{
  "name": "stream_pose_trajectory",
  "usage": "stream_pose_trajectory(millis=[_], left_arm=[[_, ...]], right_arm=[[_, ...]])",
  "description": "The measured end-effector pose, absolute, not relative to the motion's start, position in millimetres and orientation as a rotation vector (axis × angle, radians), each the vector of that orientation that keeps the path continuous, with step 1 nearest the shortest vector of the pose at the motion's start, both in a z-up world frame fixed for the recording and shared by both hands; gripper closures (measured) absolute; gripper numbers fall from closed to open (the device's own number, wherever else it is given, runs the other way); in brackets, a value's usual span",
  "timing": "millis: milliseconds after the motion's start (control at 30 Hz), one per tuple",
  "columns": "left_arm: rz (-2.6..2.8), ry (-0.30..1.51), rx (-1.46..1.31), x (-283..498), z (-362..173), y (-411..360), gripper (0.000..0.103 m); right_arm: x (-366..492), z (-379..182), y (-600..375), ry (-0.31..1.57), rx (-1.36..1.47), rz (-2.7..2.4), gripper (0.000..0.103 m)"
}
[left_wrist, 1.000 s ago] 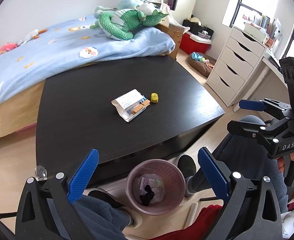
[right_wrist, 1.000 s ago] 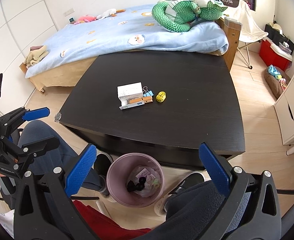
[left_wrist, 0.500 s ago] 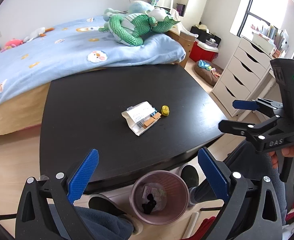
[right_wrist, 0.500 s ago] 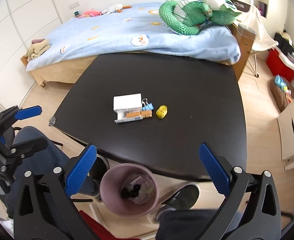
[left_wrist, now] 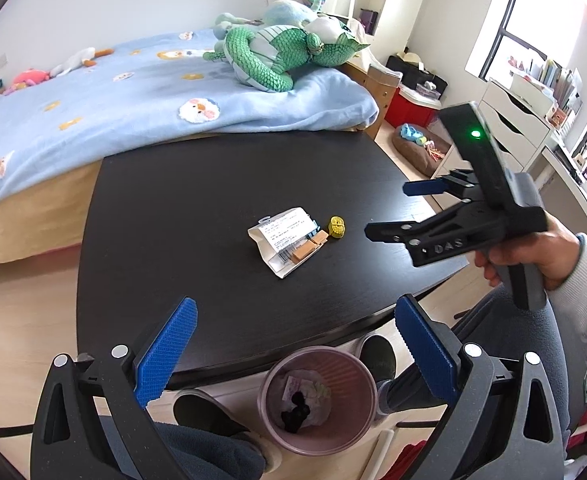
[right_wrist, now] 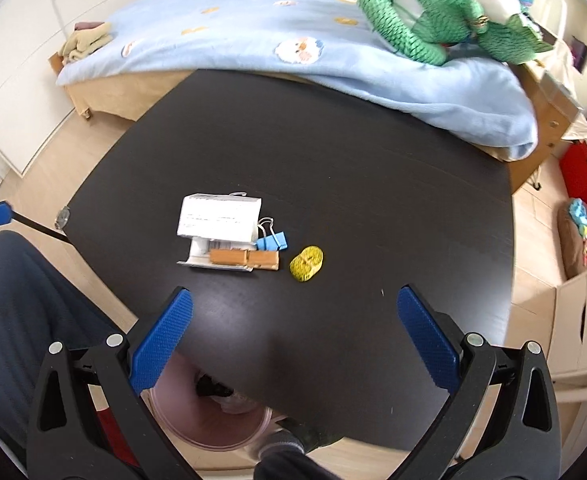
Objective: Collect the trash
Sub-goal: 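Reach the right gripper to the yellow coiled string and close on it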
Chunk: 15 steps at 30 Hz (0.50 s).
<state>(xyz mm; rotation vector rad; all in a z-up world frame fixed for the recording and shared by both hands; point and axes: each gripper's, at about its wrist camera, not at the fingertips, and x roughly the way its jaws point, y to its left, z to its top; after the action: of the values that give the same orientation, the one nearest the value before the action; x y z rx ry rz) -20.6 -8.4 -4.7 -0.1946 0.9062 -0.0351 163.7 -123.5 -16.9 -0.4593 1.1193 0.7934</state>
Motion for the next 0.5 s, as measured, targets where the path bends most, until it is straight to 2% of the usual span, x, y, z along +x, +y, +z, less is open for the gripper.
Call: stream_pose_trajectory(millis=[133, 200, 333, 400, 500], left_arm=[[-0.031, 0.908, -0.194, -20.1, -4.8, -7.1, 0.008], [-0.027, 0.908, -0.196, -19.7, -4.8, -6.1, 0.008], [-0.020, 0.911, -0.201, -18.5, -5.9, -4.3, 0.008], [-0.019, 0.913, -0.200, -18.3, -6.4, -3.9, 0.008], [-0.015, 0.915, -0.204, -18.5, -7.0, -2.0, 0.008]], right_arm=[[175.2, -35.1, -113.0, 1.135, -0.505, 0.814, 0.004], [178.3, -42.9, -108.4, 1.148, -0.530, 0.826, 0.013], [185.6, -58.9, -102.9, 1.181, -0.565, 0.830, 0.020], [188.4, -65.3, -100.6, 1.190, -0.588, 0.835, 0.028], [192.8, -72.4, -99.2, 1.202, -0.608, 0.836, 0.032]])
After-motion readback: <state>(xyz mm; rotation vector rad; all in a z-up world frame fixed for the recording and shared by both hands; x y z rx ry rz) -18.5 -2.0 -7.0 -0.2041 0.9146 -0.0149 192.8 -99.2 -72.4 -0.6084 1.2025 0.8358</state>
